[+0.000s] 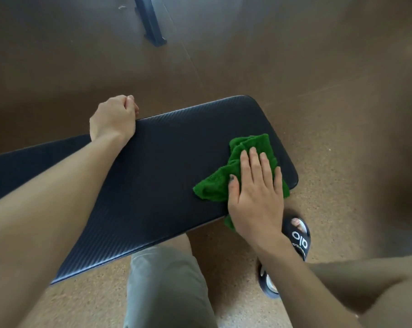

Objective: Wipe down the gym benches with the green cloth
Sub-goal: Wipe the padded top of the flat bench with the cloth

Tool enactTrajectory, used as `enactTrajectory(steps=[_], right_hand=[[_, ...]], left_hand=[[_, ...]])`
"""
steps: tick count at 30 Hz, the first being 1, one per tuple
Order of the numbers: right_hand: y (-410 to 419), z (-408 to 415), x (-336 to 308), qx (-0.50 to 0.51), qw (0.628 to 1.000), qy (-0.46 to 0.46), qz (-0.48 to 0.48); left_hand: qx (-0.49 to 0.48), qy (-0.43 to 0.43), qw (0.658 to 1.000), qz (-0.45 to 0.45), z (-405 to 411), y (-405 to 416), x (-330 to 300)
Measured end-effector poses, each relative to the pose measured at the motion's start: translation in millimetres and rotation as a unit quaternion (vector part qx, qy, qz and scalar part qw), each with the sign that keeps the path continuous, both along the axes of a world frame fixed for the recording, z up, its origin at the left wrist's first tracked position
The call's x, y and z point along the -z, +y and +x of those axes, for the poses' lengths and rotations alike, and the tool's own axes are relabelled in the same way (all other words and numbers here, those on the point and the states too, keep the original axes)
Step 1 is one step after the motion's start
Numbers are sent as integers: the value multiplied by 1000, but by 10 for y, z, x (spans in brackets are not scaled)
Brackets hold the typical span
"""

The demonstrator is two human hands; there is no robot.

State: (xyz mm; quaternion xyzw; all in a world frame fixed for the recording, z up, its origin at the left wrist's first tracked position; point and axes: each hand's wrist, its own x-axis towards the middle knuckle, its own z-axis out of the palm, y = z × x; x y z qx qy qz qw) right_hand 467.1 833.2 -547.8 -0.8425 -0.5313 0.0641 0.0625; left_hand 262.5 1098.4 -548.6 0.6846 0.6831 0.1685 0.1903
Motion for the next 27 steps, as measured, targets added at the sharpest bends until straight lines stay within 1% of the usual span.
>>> enactTrajectory(steps=[3,6,9,12,14,16,18,21,25,27], right_hand=[[219,370,-22,21,1000,-3,-11],[638,719,13,99,995,25,1],[807,728,19,148,988,31,32],[344,463,40,144,987,7,72],[34,341,60,139,987,3,76],[-42,348,66,137,989,3,62],[112,471,47,150,988,14,35],[589,753,-49,165,986,35,10],[1147,770,-24,145,989,7,33],[1286,715,-27,128,991,-4,39]], left_hand=[[-4,-8,1000,-1,27,-7,-30],[-4,1,1000,-2,-12,-14,31],[-6,-8,1000,3,23,-26,7],[-3,-10,1000,-1,20,-24,11],[-7,-12,1000,0,24,-30,8],[-7,-10,1000,-5,21,-12,6],[-7,-12,1000,-5,19,-13,20],[-7,-4,1000,3,22,16,42],[-6,8,1000,-11,35,54,38],[-3,15,1000,-16,24,46,42]])
